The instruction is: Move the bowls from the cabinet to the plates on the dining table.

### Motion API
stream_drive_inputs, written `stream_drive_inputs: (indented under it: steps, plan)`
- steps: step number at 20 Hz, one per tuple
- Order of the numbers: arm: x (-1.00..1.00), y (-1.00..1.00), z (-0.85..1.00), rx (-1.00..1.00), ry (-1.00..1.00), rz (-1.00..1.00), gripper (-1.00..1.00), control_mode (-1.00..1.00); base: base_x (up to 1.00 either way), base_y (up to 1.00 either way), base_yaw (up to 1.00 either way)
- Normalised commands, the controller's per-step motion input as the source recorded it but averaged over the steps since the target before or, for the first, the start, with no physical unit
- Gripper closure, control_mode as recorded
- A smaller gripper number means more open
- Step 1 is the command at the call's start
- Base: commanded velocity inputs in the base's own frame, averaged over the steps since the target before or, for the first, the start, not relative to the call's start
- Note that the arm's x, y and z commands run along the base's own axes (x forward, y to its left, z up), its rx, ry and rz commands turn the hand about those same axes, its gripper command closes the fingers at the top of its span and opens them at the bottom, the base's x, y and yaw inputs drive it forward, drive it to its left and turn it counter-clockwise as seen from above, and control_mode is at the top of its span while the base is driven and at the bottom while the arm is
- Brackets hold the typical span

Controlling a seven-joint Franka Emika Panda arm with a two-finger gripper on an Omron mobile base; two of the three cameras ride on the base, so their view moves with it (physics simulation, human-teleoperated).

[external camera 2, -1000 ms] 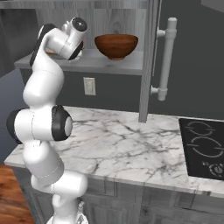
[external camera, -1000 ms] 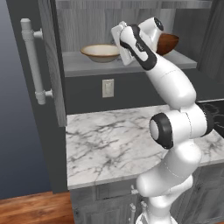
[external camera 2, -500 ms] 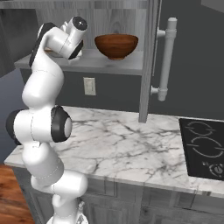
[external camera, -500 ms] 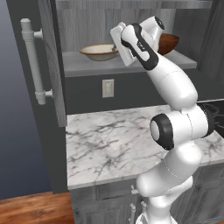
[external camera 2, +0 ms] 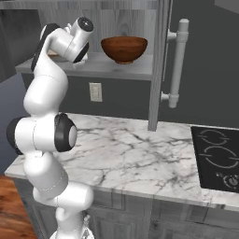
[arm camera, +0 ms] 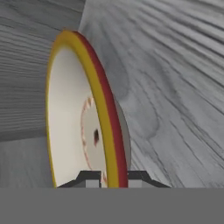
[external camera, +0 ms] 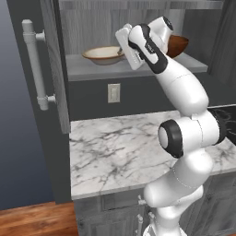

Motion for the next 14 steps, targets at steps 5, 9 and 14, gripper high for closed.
stream_drive_inputs:
  steps: [5,9,14]
  plan:
    - [-0.16,-0.05,0.07,0.08,0.0,0.0,1.0,-1.0,0.0,0.0,0.0]
    - [-0.33,-0.02,0.06,0.06,0.0,-0.02,1.0,-1.0,0.0,0.0,0.0]
    - [-0.52,0.01,0.05,0.01,-0.03,-0.05,1.0,-1.0,0.0,0.0,0.0]
